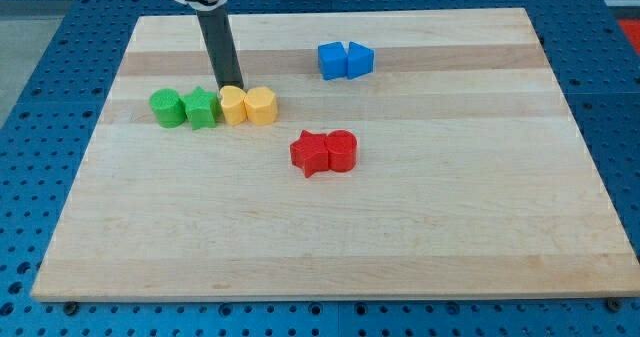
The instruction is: Point your arm closer to the blue cube
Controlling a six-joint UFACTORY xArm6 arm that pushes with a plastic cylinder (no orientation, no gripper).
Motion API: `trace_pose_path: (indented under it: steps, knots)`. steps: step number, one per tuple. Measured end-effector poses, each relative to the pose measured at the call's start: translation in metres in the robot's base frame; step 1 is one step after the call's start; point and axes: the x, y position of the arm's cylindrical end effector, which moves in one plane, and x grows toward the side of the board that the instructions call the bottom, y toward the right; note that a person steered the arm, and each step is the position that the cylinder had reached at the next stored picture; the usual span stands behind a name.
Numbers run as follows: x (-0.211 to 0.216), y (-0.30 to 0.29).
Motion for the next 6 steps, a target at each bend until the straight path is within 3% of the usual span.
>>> trace_pose_path:
  steps: [3,6]
  knots:
    - [-0.033,0.013]
    - [-0.078,0.088]
